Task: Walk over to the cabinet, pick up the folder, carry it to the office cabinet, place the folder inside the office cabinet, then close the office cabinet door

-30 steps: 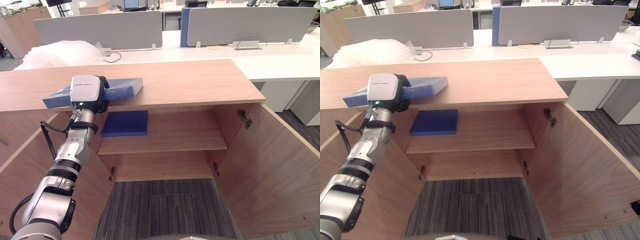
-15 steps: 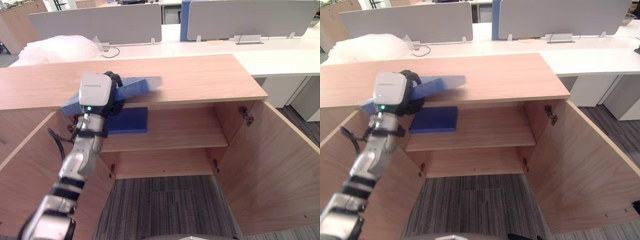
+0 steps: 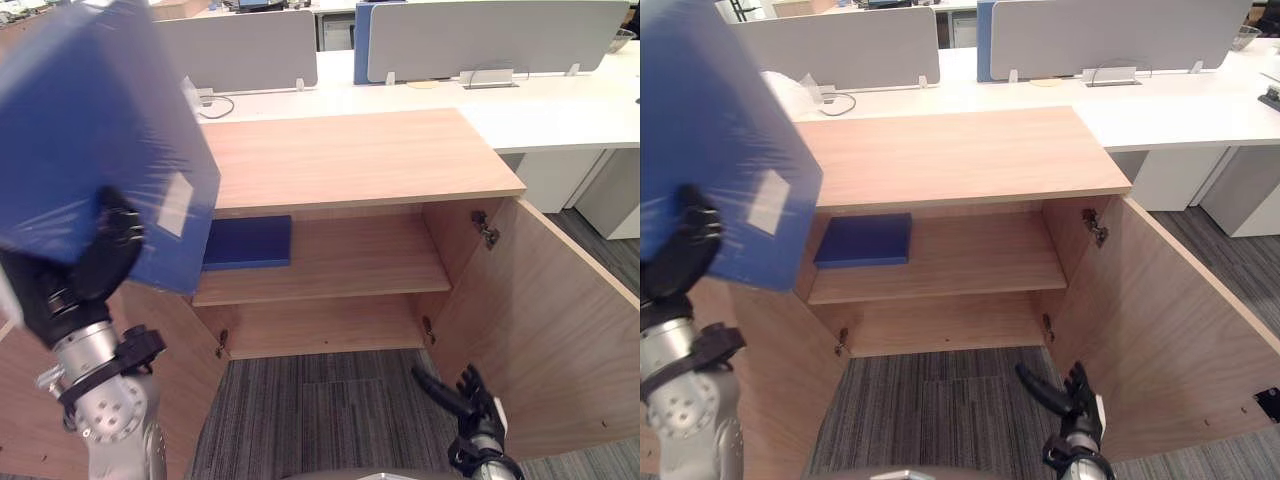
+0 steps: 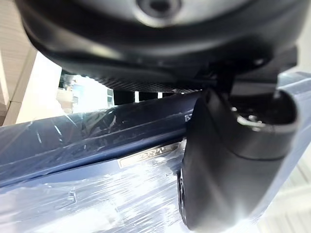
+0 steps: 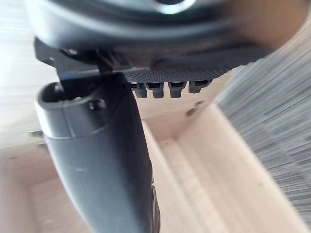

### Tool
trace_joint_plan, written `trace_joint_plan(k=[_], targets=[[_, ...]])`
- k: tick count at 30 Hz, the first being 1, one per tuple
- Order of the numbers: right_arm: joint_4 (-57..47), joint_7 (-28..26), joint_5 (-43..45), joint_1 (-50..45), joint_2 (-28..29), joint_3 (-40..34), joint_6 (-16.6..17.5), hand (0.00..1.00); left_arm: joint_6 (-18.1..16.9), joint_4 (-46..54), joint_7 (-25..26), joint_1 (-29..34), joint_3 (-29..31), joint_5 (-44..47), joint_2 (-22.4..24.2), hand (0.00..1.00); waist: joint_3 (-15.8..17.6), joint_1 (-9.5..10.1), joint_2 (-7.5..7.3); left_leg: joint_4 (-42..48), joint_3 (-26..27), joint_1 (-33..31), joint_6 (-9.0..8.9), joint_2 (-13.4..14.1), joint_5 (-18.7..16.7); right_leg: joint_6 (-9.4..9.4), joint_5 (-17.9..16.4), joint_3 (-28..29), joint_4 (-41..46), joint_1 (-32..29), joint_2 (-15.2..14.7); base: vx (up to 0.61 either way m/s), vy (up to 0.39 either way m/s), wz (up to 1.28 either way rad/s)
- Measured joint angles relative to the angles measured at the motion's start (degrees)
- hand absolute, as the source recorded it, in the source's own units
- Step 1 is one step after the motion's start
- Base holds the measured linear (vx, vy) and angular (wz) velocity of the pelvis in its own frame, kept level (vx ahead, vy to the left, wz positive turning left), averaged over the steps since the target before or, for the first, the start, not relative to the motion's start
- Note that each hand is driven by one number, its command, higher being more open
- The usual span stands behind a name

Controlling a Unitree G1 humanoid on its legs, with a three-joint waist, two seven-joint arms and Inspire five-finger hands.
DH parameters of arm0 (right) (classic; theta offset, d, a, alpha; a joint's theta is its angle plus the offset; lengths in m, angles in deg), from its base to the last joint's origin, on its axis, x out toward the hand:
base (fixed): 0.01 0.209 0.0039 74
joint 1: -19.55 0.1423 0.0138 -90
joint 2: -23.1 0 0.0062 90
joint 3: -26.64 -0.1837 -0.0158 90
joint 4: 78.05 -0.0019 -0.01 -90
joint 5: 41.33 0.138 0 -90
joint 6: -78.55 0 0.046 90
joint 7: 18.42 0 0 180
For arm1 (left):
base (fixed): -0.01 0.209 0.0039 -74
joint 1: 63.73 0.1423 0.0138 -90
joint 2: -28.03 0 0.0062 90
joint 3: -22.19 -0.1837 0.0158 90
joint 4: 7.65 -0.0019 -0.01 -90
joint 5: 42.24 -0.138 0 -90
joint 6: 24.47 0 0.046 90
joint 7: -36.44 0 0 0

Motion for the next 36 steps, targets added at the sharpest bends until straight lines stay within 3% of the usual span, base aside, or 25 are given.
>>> trace_joint_plan(k=[5, 11, 14, 18, 25, 32, 36], targets=[[-16.1, 3.9, -0.8, 1.0, 0.6, -0.8, 1.5, 1.0, -1.8, 3.7, -0.4, 1.4, -0.4, 8.2, 4.8, 0.0, -0.1, 0.33, -0.12, 0.1, -0.1, 0.0, 0.0, -0.1, 0.0, 0.13, 0.1, -0.1, 0.0, 0.1, -0.1, 0.0, 0.0, 0.0], [-26.5, 7.0, -4.7, 6.9, -0.5, -3.6, 4.1, 1.0, -1.8, 4.1, -4.8, 1.4, -7.7, 13.3, 6.4, 0.0, -0.2, -0.07, 0.04, 0.2, -0.1, 0.0, 0.01, 0.0, 0.0, 0.38, 0.2, -0.1, 0.1, 0.3, -0.1, 0.0, 0.0, 0.0], [-30.2, 6.4, -4.6, 10.9, -1.5, -3.3, 5.2, 1.0, -0.9, 3.1, -9.7, 1.0, -12.5, 15.5, 6.1, 0.0, -0.4, -0.44, 0.27, 0.3, -0.1, 0.0, 0.01, -0.1, 0.0, 0.68, 0.2, -0.1, 0.2, 0.3, -0.1, 0.0, 0.0, 0.0], [-30.8, 3.2, -2.9, 14.9, -4.5, -2.5, 5.2, 1.0, 0.8, -1.0, -14.7, 0.7, -16.9, 15.5, 4.6, 0.0, -0.5, -0.48, 0.48, 0.3, 0.0, 0.1, 0.01, -0.1, 0.0, 0.81, 0.2, 0.0, 0.4, 0.3, -0.1, -0.02, 0.001, 0.0], [-30.2, -5.5, 10.2, 21.2, -13.3, 3.7, 5.1, 1.0, 4.1, -8.0, -21.0, 0.8, -25.1, 15.4, 0.0, 0.0, -0.9, -0.44, 0.75, 0.3, 0.0, 0.1, 0.01, 0.0, 0.0, 0.99, 0.3, 0.1, 0.4, 0.3, -0.1, 0.0, 0.0, 0.0], [-25.6, -10.4, 16.6, 29.0, -22.4, 7.5, 5.0, 1.0, 4.3, -9.4, -23.8, 0.8, -29.1, 15.4, -3.6, 0.0, -1.6, -0.07, 0.5, 0.3, 0.0, 0.1, 0.04, 0.0, 0.0, 1.42, 0.6, 0.3, 0.4, 0.3, -0.1, 0.0, 0.0, 0.0], [-24.9, -14.1, 20.4, 32.8, -30.7, 13.0, 4.6, 1.0, 4.3, -11.0, -25.4, 1.0, -31.9, 15.4, -6.0, 0.0, -2.4, 0.31, 0.38, 0.2, 0.1, 0.2, 0.1, 0.0, 0.1, 1.55, 0.7, 0.4, 0.4, 0.3, -0.1, -0.02, 0.004, 0.0]])
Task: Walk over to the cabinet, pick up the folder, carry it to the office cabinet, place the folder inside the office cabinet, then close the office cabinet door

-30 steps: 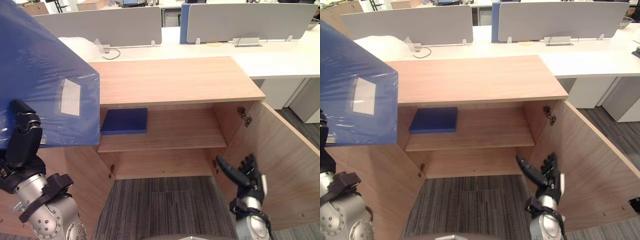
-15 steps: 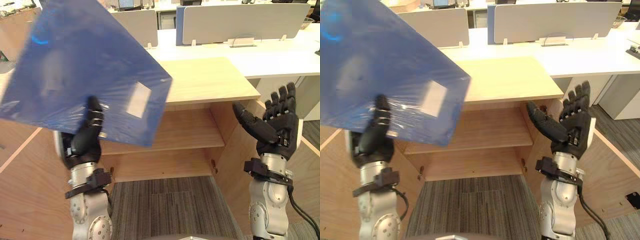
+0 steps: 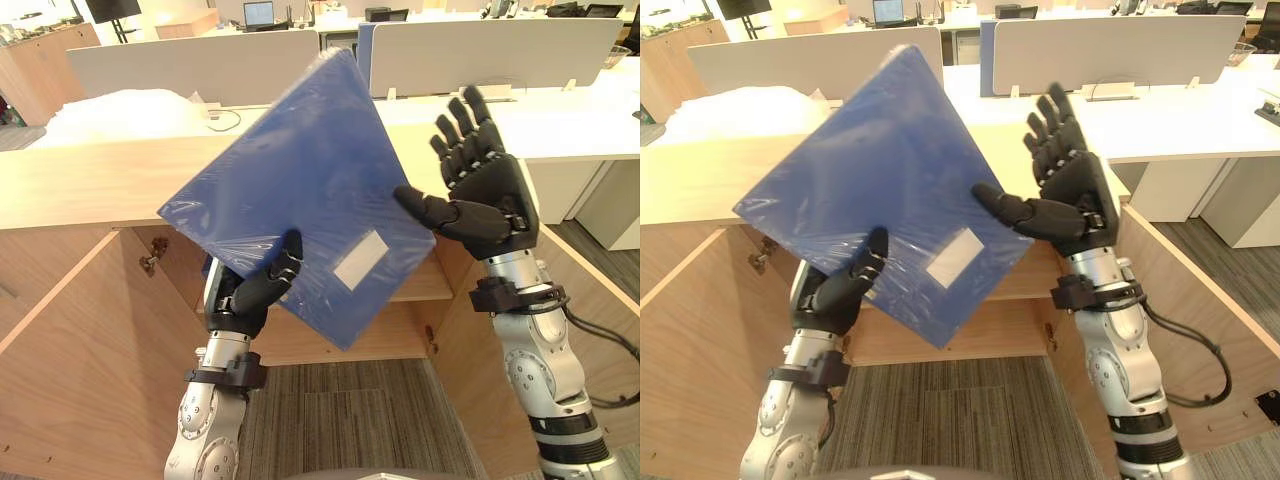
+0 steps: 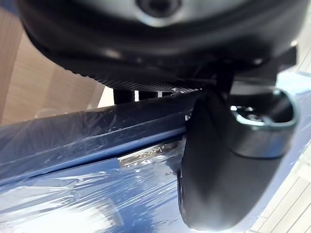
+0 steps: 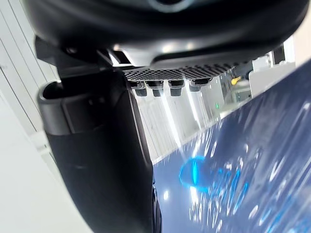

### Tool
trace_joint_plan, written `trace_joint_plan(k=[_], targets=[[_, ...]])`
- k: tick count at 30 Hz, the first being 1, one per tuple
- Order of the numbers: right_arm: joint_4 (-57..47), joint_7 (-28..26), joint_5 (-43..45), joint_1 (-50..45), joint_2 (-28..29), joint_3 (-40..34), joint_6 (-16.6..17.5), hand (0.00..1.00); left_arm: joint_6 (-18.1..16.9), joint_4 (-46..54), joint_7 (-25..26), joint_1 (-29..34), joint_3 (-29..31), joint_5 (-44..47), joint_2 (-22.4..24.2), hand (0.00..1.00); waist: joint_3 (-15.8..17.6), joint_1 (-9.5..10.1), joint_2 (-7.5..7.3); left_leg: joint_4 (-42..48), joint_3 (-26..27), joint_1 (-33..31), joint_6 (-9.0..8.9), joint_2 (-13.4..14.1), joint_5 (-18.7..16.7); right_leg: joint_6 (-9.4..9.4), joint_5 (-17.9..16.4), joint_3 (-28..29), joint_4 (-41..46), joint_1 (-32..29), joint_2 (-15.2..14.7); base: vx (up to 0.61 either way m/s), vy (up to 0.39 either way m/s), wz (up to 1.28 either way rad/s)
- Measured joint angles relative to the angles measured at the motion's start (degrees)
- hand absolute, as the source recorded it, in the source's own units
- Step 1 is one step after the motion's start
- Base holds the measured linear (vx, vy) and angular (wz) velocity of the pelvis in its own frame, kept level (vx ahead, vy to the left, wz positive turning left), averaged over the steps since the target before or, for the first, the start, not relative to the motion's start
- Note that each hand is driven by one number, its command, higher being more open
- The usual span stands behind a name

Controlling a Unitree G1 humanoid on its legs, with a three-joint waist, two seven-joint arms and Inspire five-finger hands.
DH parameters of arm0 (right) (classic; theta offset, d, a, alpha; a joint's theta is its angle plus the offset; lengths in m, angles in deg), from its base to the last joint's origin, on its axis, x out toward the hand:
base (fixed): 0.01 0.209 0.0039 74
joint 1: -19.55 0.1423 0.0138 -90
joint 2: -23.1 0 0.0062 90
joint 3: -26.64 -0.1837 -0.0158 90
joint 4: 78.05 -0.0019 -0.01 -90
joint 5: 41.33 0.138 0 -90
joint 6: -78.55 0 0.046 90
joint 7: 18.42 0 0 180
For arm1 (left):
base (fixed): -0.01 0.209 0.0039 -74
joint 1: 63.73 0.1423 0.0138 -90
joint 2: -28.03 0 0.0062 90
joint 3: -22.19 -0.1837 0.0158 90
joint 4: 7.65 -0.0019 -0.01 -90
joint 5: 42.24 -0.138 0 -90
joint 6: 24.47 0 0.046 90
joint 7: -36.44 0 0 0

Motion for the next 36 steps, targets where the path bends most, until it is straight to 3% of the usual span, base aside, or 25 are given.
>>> trace_joint_plan(k=[10, 11, 22, 27, 32, 33, 36], targets=[[2.4, -5.3, 4.4, 11.3, -22.7, 12.7, -0.9, 1.0, -1.0, -0.7, -0.2, 1.1, -1.4, 2.6, -6.8, 0.0, -1.3, 0.5, -0.87, -0.1, 0.0, 0.0, 0.17, -0.1, 0.3, 0.0, 0.1, 0.1, 0.0, 0.0, 0.0, -0.01, 0.0, 0.0], [3.0, -5.8, 4.5, 12.6, -24.9, 14.1, -0.9, 0.0, -1.3, -0.6, -0.1, 1.1, -1.3, 2.8, -8.2, 0.0, -1.5, 0.52, -0.92, -0.1, 0.0, 0.0, 0.17, -0.1, 0.3, 0.0, 0.1, 0.1, 0.0, 0.0, 0.0, 0.0, 0.0, 0.0], [5.2, -8.5, 13.7, 17.0, -38.4, 21.4, -1.5, 0.0, -2.5, -0.5, -3.0, -0.6, -1.4, 6.7, -20.7, 0.0, -2.4, 1.28, -0.62, -0.2, 0.2, 0.1, 0.06, -0.1, 0.4, -0.03, 0.1, 0.1, 0.1, 0.0, 0.0, 0.0, 0.0, 0.0], [5.1, -11.1, 15.6, 15.7, -39.3, 21.9, -1.5, 0.0, -3.1, -0.5, -5.0, -2.5, 0.1, 6.3, -24.3, 0.0, -2.6, 1.38, -0.39, -0.2, 0.2, 0.1, 0.05, -0.1, 0.4, -0.06, 0.0, 0.1, 0.2, 0.0, 0.0, 0.0, 0.0, 0.0], [4.5, -12.6, 15.7, 12.1, -37.4, 20.2, 1.8, 0.0, -3.1, -0.5, -8.4, -2.5, 0.4, 8.9, -24.8, 0.0, -2.6, 1.78, -0.37, -0.2, 0.2, 0.1, 0.05, -0.1, 0.4, -0.14, 0.0, 0.1, 0.2, -0.1, 0.0, 0.0, 0.0, 0.0], [4.3, -12.8, 15.6, 11.1, -36.7, 19.6, 2.0, 0.0, -3.1, -0.5, -9.1, -2.5, 0.6, 9.1, -24.6, 1.0, -2.6, 1.98, -0.4, -0.2, 0.2, 0.1, 0.05, -0.1, 0.4, -0.16, 0.0, 0.1, 0.2, -0.1, 0.0, 0.0, 0.0, 0.0], [4.4, -12.8, 15.6, 10.2, -35.0, 19.4, 2.1, 0.0, -2.9, -0.5, -9.8, -2.5, 1.7, 9.5, -24.5, 1.0, -2.5, 2.17, -0.5, -0.2, 0.2, 0.1, 0.05, -0.1, 0.4, -0.16, 0.0, 0.1, 0.2, -0.1, 0.0, 0.0, 0.0, 0.0]])
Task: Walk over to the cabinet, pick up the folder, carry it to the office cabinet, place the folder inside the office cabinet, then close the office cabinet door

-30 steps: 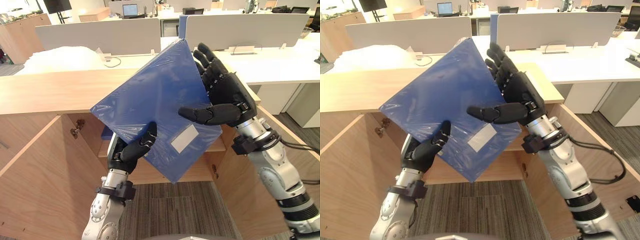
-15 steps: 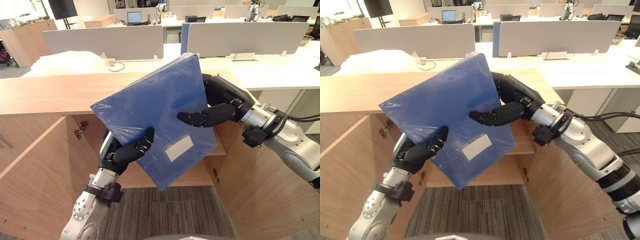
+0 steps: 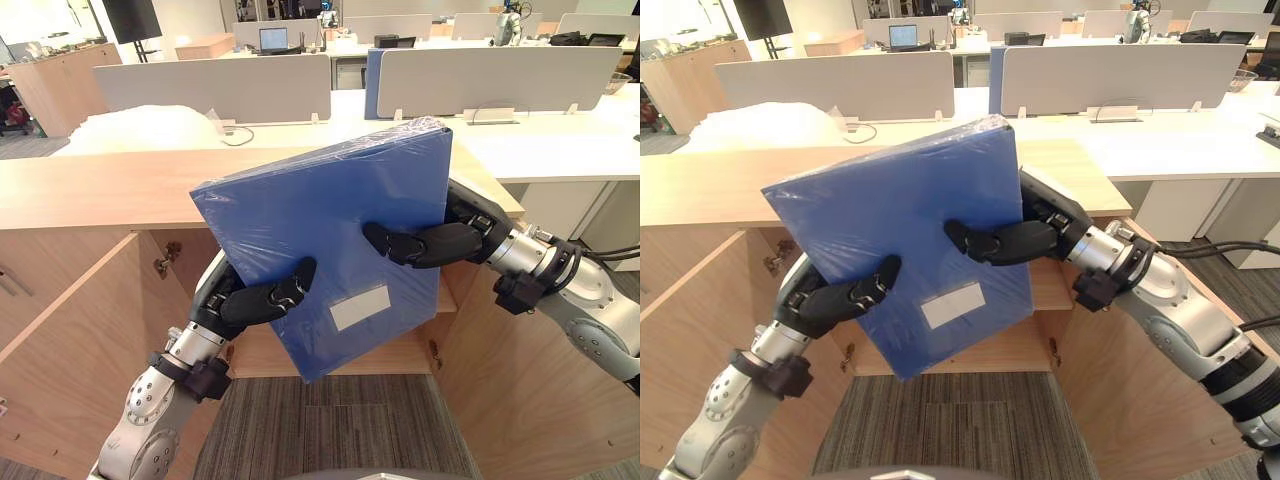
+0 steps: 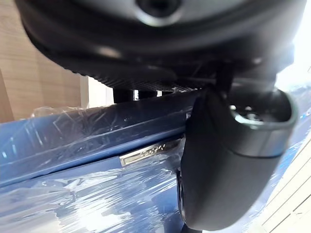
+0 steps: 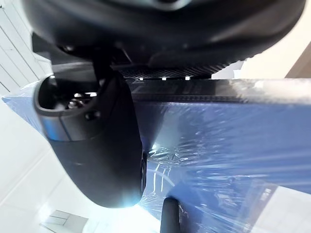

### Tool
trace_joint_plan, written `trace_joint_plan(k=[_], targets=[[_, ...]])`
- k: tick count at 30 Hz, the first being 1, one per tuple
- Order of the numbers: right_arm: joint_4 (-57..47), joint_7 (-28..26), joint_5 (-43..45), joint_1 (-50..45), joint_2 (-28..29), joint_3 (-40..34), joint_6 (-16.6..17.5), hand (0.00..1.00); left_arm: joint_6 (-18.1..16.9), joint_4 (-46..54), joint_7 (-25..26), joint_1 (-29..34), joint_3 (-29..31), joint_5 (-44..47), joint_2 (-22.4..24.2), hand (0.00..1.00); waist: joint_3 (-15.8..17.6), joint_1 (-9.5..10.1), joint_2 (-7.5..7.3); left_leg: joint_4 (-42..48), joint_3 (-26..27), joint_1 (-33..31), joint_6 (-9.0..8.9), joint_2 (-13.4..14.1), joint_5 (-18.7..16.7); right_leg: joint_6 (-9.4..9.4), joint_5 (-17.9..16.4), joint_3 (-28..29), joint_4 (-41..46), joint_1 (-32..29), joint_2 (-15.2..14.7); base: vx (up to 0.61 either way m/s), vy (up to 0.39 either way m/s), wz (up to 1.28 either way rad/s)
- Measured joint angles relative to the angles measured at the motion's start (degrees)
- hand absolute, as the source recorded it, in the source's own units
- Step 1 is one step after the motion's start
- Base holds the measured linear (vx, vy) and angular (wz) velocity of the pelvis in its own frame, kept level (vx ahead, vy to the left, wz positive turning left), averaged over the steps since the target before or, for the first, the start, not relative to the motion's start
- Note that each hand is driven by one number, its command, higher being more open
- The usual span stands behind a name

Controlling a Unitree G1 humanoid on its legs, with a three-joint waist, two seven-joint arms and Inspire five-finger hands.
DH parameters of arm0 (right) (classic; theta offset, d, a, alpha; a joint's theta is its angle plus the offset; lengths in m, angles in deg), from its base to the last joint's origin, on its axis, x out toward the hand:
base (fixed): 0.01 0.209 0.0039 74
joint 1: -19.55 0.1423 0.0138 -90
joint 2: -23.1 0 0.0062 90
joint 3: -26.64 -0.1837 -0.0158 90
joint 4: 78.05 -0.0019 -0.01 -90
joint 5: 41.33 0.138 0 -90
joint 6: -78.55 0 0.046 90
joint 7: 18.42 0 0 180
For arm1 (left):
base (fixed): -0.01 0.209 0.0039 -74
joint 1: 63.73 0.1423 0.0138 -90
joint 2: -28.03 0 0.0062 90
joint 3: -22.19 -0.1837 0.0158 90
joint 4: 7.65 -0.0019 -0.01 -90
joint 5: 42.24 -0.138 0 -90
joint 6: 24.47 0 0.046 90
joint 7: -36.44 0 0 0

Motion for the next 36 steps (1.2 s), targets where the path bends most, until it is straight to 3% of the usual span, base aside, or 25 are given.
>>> trace_joint_plan(k=[4, 6, 8, 11, 14, 16, 20, 22, 27, 29, 31, 35, 36], targets=[[0.2, 0.1, -0.5, -1.6, 1.8, 0.0, -0.8, 0.0, -0.2, -1.2, -1.6, 0.0, 0.6, 2.1, -0.1, 1.0, 0.4, 0.1, -0.71, 0.0, 0.0, 0.0, 0.0, 0.0, 0.0, -0.02, 0.0, 0.0, 0.0, 0.0, 0.0, 0.0, 0.0, 0.0], [0.0, 0.2, -4.9, -2.4, 2.3, -0.1, -1.3, 0.0, 0.0, -5.4, -4.5, 0.0, -1.5, 4.5, -2.8, 1.0, 0.4, 0.08, -0.91, 0.0, -0.1, -0.1, 0.0, 0.0, 0.0, -0.02, 0.0, 0.0, 0.0, -0.1, 0.0, 0.0, 0.0, 0.0], [-0.6, 0.4, -16.2, -3.2, 3.5, 0.0, -1.9, 0.0, 3.0, -13.1, -8.9, -0.1, -6.2, 6.0, -9.3, 1.0, 0.6, -0.17, -1.14, -0.1, -0.1, -0.6, -0.03, 0.0, 0.0, -0.06, -0.1, 0.0, -0.1, -0.6, 0.0, 0.0, 0.0, 0.0], [-2.5, 0.4, -30.8, -4.0, 4.7, 0.3, -1.8, 0.0, 6.4, -21.5, -14.1, -0.1, -10.3, 3.0, -11.4, 1.0, 0.9, -0.47, -1.49, -0.1, 0.1, -1.3, -0.04, 0.0, 0.2, -0.07, -0.1, 0.2, 0.1, -1.6, 0.0, 0.0, 0.004, -0.05], [-2.1, 0.9, -43.4, -6.2, 9.4, 0.7, -1.3, 0.0, 7.3, -34.5, -16.5, -0.2, -15.0, -4.2, -10.5, 1.0, 1.1, -1.17, -2.58, 0.0, 0.1, -1.8, -0.02, 0.1, 0.2, -0.09, -0.1, 0.2, 0.1, -2.1, 0.1, 0.0, 0.0, 0.0], [1.7, 2.6, -49.2, -6.9, 13.4, 2.5, -0.1, 0.0, 7.6, -47.2, -16.2, -0.5, -16.7, -11.8, -7.0, 1.0, 1.2, -1.59, -2.88, 0.0, 0.2, -1.9, -0.01, 0.0, 0.2, -0.11, -0.1, 0.4, 0.1, -2.3, 0.0, 0.0, 0.0, 0.0], [12.6, 3.8, -57.0, -7.6, 19.2, 5.2, 0.2, 0.0, 7.4, -60.9, -12.4, -1.3, -16.5, -28.0, -0.7, 1.0, 1.6, -1.23, -2.92, 0.0, 0.2, -1.8, 0.01, 0.0, 0.2, -0.32, 0.0, 0.3, 0.1, -2.4, 0.0, -0.02, 0.003, 0.01], [20.7, 4.1, -59.1, -7.9, 22.5, 5.4, -0.2, 0.0, 7.3, -65.2, -10.8, -1.6, -13.8, -29.9, 2.7, 1.0, 1.8, -0.94, -2.65, 0.0, 0.1, -1.8, 0.1, 0.0, 0.3, -0.38, 0.1, 0.2, 0.1, -2.4, 0.0, -0.06, 0.008, 0.02], [47.1, 7.1, -58.3, -7.9, 34.1, -0.7, -6.5, 0.0, 6.1, -74.0, -4.7, -4.5, -7.1, -39.0, 12.2, 1.0, 3.8, -1.11, 0.17, -0.1, -0.2, -1.9, 0.31, -0.2, 0.8, -0.33, 0.3, 0.0, 0.1, -2.4, -0.2, -0.07, 0.008, 0.02], [56.9, 9.6, -51.1, -7.9, 38.3, -6.9, -9.5, 0.0, 6.1, -75.6, -3.1, -4.5, -4.1, -41.1, 14.4, 1.0, 4.7, -1.56, 1.28, -0.3, -0.4, -2.2, 0.24, -0.1, 1.0, -0.33, 0.3, -0.3, 0.0, -2.5, -0.1, -0.05, -0.006, 0.05], [60.8, 10.8, -46.8, -7.8, 40.0, -10.3, -10.5, 0.0, 6.1, -76.6, -2.5, -4.5, -2.4, -41.6, 15.5, 1.0, 4.9, -1.58, 1.6, -0.3, -0.5, -2.5, 0.2, -0.1, 1.0, -0.36, 0.4, -0.4, 0.0, -2.6, 0.0, 0.01, -0.003, 0.02], [71.1, 16.8, -17.5, -4.1, 44.9, -17.6, -12.5, 0.0, 6.7, -77.9, 0.5, -4.5, 2.2, -43.1, 17.8, 1.0, 6.3, -1.53, 2.15, -0.1, -1.4, -3.2, 0.27, 0.0, 1.4, -0.33, 0.9, -1.2, -0.1, -2.9, 0.1, 0.01, -0.005, 0.09], [71.8, 17.3, -13.8, -3.0, 45.5, -18.4, -12.5, 0.0, 6.8, -77.9, 1.2, -4.5, 2.9, -43.3, 18.1, 1.0, 6.6, -1.49, 2.34, -0.1, -1.4, -3.5, 0.31, 0.0, 1.5, -0.3, 1.0, -1.2, -0.1, -3.1, 0.1, -0.03, 0.008, 0.04]])
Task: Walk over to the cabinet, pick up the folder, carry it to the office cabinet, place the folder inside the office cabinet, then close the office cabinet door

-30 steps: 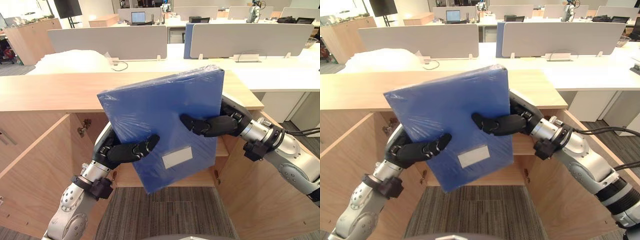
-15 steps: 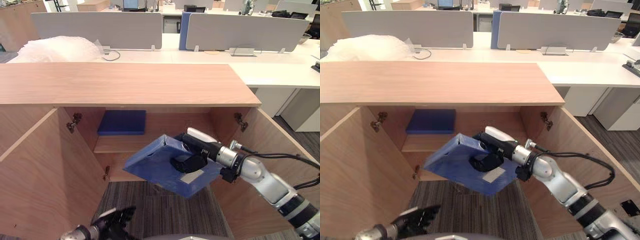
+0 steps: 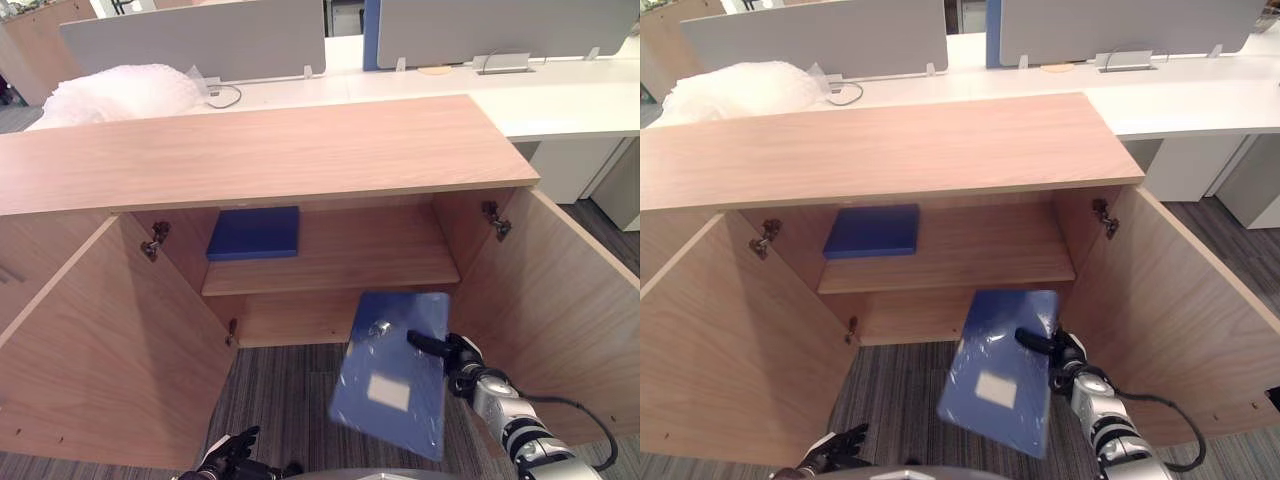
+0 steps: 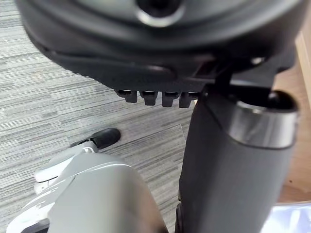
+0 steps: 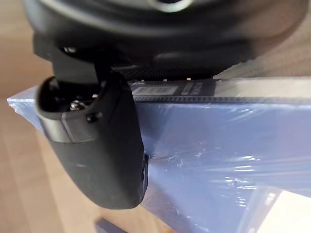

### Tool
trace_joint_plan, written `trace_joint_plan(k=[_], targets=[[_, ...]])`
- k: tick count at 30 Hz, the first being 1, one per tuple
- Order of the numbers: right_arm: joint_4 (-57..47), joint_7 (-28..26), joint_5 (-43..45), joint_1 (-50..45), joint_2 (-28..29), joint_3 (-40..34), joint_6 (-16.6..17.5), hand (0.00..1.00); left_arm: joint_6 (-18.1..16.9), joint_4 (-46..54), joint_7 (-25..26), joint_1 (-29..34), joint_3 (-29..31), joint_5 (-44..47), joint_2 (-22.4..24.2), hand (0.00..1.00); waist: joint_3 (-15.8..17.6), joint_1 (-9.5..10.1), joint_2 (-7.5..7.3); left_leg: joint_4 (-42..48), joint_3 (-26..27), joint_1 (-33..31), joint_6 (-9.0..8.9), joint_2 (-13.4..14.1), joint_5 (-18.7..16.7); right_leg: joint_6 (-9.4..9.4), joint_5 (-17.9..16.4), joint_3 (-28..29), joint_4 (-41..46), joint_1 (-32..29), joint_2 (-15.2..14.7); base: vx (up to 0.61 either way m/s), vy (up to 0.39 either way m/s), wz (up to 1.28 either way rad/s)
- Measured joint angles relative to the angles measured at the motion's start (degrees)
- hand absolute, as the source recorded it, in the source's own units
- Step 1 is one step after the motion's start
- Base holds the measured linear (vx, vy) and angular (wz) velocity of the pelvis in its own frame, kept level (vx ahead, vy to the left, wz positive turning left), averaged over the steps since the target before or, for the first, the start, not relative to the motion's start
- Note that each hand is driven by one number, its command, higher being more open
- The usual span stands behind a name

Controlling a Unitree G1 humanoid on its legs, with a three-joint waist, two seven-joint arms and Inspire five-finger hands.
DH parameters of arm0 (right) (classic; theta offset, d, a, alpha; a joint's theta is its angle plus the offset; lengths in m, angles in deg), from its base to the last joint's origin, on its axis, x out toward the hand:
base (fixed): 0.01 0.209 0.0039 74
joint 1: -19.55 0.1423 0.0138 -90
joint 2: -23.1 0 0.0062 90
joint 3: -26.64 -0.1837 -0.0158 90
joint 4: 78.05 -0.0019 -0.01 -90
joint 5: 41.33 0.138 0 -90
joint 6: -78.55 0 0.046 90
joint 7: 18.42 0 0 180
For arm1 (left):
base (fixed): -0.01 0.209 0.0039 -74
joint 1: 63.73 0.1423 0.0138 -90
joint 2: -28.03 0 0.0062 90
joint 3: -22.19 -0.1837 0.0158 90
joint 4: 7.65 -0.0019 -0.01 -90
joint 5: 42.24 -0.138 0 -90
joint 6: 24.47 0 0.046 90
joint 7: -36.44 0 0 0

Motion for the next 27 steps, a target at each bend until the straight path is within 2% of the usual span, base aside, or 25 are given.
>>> trace_joint_plan(k=[2, 4, 5, 6, 7, 9, 11, 13, 15, 17, 22, 25, 27], targets=[[0.8, 0.8, 9.9, 3.7, 1.7, -3.6, 0.1, 0.0, 0.1, 0.2, 1.2, 0.0, 2.0, 0.0, 0.9, 1.0, 1.5, 0.12, 0.79, 0.0, -0.1, -0.9, 0.23, 0.0, 0.5, 0.12, 0.7, 0.0, -0.2, -0.7, 0.0, -0.08, 0.022, 0.03], [0.8, 1.0, 22.4, 10.2, 3.2, -8.6, 2.2, 0.0, -0.1, 1.2, 2.4, -0.2, 5.0, 0.2, 1.5, 1.0, 4.8, 0.28, 1.86, 3.5, -0.9, -5.4, 0.5, -0.3, 0.7, 0.21, 2.1, -0.6, 0.1, -3.2, -0.4, -0.16, 0.041, 0.13], [0.5, 1.1, 25.1, 12.1, 3.3, -9.9, 3.0, 0.0, -0.1, 2.3, 2.6, -0.3, 5.7, 0.5, 1.7, 1.0, 6.2, 0.5, 2.15, 5.1, -1.2, -6.8, 0.75, -0.3, 0.4, 0.26, 2.2, -0.7, 0.5, -4.0, -0.5, -0.22, 0.059, 0.19], [-1.5, 1.5, 29.7, 14.9, 3.0, -13.1, 4.6, 0.0, -0.2, 4.2, 3.2, -0.9, 6.0, 1.4, 2.1, 1.0, 8.5, 1.68, 3.24, 8.7, -1.7, -9.9, 0.84, -0.2, -0.6, 0.28, 2.1, -1.1, 2.8, -6.3, -0.8, -0.28, 0.057, 0.15], [-4.7, 2.0, 32.7, 16.6, 2.5, -15.4, 6.7, 0.0, -0.3, 5.7, 3.8, -1.4, 6.1, 2.5, 2.7, 1.0, 9.9, 3.23, 4.2, 12.3, -1.8, -13.2, 0.86, -0.2, -1.7, 0.35, 0.6, -1.3, 6.7, -9.6, -1.1, -0.3, 0.048, 0.13], [-9.1, 2.6, 36.4, 20.1, 2.1, -17.0, 9.3, 0.0, -0.7, 6.9, 4.4, -1.4, 6.1, 4.6, 3.4, 1.0, 12.1, 4.01, 5.23, 18.7, -1.9, -17.9, 1.3, -1.1, -4.0, 0.65, -3.0, -1.3, 15.4, -15.2, -2.4, -0.29, 0.019, 0.11], [-13.0, 3.0, 38.1, 25.0, 0.6, -16.3, 10.7, 0.0, -0.7, 8.8, 4.4, -1.4, 7.0, 6.8, 4.5, 1.0, 13.4, 4.41, 6.48, 27.0, -1.6, -24.6, 1.45, -2.1, -7.2, 1.09, -6.8, -0.6, 25.1, -22.6, -3.8, -0.31, 0.027, 0.05], [-14.1, 3.4, 38.4, 29.3, -0.2, -15.4, 10.9, 0.0, -1.0, 10.6, 4.4, -1.4, 8.3, 6.9, 5.0, 1.0, 14.5, 4.94, 6.93, 31.7, -1.0, -28.8, 1.48, -2.0, -8.7, 1.43, -8.4, 0.3, 29.7, -27.0, -3.9, -0.25, 0.037, -0.12], [-14.7, 4.3, 38.4, 32.5, -1.0, -14.9, 10.8, 0.0, -1.5, 11.6, 4.5, -1.4, 9.0, 7.4, 5.0, 1.0, 15.6, 4.96, 6.99, 34.7, -0.6, -31.3, 1.43, -1.7, -9.6, 1.18, -9.4, 0.8, 32.4, -29.6, -3.8, -0.15, 0.036, -0.15], [-14.9, 5.8, 38.3, 37.2, -3.0, -13.8, 10.9, 0.0, -1.9, 13.3, 4.6, -1.6, 10.1, 8.1, 5.2, 1.0, 17.5, 5.39, 7.1, 39.1, 0.1, -34.9, 1.6, -1.3, -11.1, 1.77, -10.1, 1.9, 36.3, -33.5, -3.6, -0.15, 0.06, -0.19], [-14.9, 8.3, 37.7, 45.1, -7.5, -12.4, 10.8, 0.0, -1.9, 13.8, 5.9, -3.0, 11.9, 9.2, 6.6, 1.0, 20.0, 6.13, 8.26, 47.6, 1.1, -42.2, 2.53, -1.1, -14.0, 2.47, -12.5, 3.8, 44.1, -40.8, -3.7, -0.08, 0.062, -0.12], [-14.9, 10.5, 38.4, 49.6, -9.0, -12.5, 11.1, 0.0, -0.1, 11.9, 8.1, -3.5, 10.2, 8.9, 7.3, 1.0, 20.9, 6.29, 8.39, 51.7, 1.4, -46.2, 3.1, -1.2, -15.6, 2.71, -14.0, 4.5, 48.1, -44.9, -4.0, -0.01, 0.057, -0.01], [-14.9, 11.8, 38.6, 51.7, -10.8, -12.5, 12.9, 0.0, 1.3, 10.6, 8.9, -3.5, 9.7, 9.1, 9.2, 1.0, 21.7, 6.88, 8.56, 54.5, 1.1, -48.3, 3.22, -1.3, -16.6, 2.92, -14.6, 4.3, 50.6, -46.9, -4.4, 0.02, 0.049, 0.05]])
